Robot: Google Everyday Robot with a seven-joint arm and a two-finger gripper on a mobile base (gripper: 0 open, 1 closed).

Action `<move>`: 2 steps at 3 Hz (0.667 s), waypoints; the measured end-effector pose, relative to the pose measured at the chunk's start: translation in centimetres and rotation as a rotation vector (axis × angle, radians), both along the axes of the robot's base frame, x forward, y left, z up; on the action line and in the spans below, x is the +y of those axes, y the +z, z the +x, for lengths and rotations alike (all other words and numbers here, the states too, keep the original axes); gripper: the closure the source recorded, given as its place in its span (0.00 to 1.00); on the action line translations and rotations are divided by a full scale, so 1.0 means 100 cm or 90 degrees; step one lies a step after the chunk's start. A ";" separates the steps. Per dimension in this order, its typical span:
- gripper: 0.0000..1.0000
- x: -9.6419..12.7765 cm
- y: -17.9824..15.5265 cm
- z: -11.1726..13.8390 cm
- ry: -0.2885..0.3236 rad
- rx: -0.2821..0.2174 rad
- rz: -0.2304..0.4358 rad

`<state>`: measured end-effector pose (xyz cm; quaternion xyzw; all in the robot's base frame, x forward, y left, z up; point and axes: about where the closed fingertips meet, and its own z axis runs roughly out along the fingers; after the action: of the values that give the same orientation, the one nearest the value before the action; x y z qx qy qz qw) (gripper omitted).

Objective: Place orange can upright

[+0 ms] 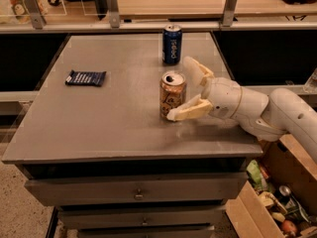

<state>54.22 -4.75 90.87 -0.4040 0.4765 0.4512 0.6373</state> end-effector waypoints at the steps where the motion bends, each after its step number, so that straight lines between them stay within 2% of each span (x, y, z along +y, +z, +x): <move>1: 0.00 0.005 0.008 0.004 0.015 0.005 -0.037; 2: 0.00 0.003 0.017 0.009 0.020 0.007 -0.079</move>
Offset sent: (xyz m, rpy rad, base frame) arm 0.0172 -0.0066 0.0284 -0.2163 0.0187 0.0302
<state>55.08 -4.44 92.57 -0.4476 0.5007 0.4329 0.6013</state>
